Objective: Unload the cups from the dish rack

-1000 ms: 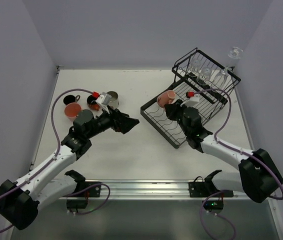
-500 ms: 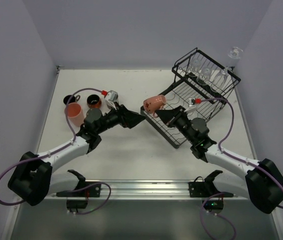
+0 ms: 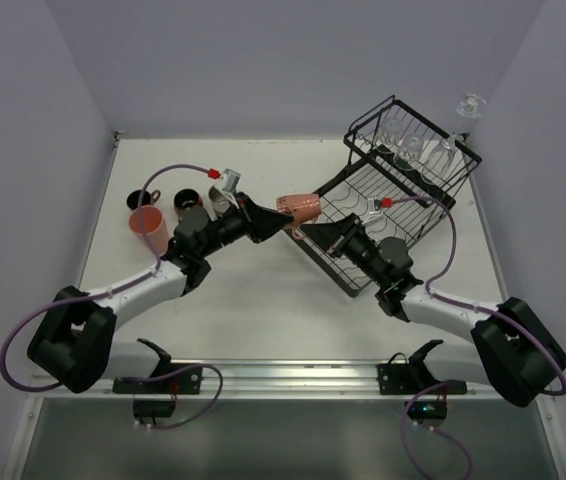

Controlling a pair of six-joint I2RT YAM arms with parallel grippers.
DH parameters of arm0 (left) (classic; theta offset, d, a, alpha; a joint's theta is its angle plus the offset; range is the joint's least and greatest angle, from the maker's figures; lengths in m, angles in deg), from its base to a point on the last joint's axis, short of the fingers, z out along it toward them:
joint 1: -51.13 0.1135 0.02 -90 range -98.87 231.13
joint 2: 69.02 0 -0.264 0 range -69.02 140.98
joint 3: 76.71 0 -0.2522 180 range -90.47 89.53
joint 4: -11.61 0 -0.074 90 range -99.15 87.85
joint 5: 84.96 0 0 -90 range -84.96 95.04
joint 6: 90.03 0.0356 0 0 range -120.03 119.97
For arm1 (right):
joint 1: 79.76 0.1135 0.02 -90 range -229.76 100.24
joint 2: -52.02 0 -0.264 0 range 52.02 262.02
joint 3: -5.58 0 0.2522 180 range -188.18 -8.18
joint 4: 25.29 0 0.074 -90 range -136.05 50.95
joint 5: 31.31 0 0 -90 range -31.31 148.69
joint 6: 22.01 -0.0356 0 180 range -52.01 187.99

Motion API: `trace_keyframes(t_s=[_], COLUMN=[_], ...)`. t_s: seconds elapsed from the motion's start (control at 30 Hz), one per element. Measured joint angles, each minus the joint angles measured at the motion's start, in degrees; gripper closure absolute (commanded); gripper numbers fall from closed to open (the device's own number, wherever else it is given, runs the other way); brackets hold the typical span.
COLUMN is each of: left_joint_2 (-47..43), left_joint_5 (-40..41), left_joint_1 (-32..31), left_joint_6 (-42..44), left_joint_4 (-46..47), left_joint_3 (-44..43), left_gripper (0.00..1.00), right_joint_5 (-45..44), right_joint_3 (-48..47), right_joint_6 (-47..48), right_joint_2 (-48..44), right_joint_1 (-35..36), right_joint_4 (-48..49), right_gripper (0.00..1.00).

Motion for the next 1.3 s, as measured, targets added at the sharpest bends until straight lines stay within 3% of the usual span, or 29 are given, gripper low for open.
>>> trace_keyframes(t_s=[0.07,0.1,0.17,0.2,0.3,0.4,0.63,0.77,1.0,1.3], left_joint_2=[-0.20,-0.46,-1.09,-1.64,-4.70,-8.26,-11.34,-6.47,5.68,12.39], left_joint_5=[-0.81,-1.38,-1.64,-1.53,2.29,8.90,25.83,33.40,37.22,37.38], left_joint_1=[-0.48,-0.74,-0.85,-0.98,-0.98,-0.57,-0.35,-0.09,4.59,9.27], left_joint_6=[-0.44,-0.09,0.37,0.94,3.65,8.74,19.39,22.84,26.21,29.14], left_joint_4=[1.60,1.79,1.11,0.22,-8.04,-22.77,-60.22,-72.06,-81.81,-83.23], left_joint_3=[-0.13,-0.13,-0.13,-0.15,-0.63,-3.39,-17.05,-21.35,-23.04,-27.50], left_gripper=[1.00,1.00,1.00,1.00,1.00,1.00,1.00,1.00,1.00,1.00], right_joint_5=[0.35,0.39,0.42,0.63,2.54,3.80,3.69,3.19,2.29,1.81], right_joint_3=[0.33,0.46,0.48,0.46,0.26,0.20,-0.13,-0.24,-0.26,-0.26], right_joint_6=[-1.03,-1.81,-2.89,-3.21,-2.43,-0.55,6.75,10.60,14.51,16.98], right_joint_2=[1.25,1.73,2.16,2.32,2.14,0.20,-12.00,-16.48,-20.33,-22.80], right_joint_1=[-0.04,-0.13,-0.28,-0.24,0.35,1.09,1.14,1.14,1.14,1.14], right_joint_4=[0.26,0.52,0.63,0.70,0.09,-2.16,-14.45,-20.46,-28.46,-32.04], right_gripper=[1.00,1.00,0.78,0.55,0.22,0.09,0.07,0.07,0.07,0.07])
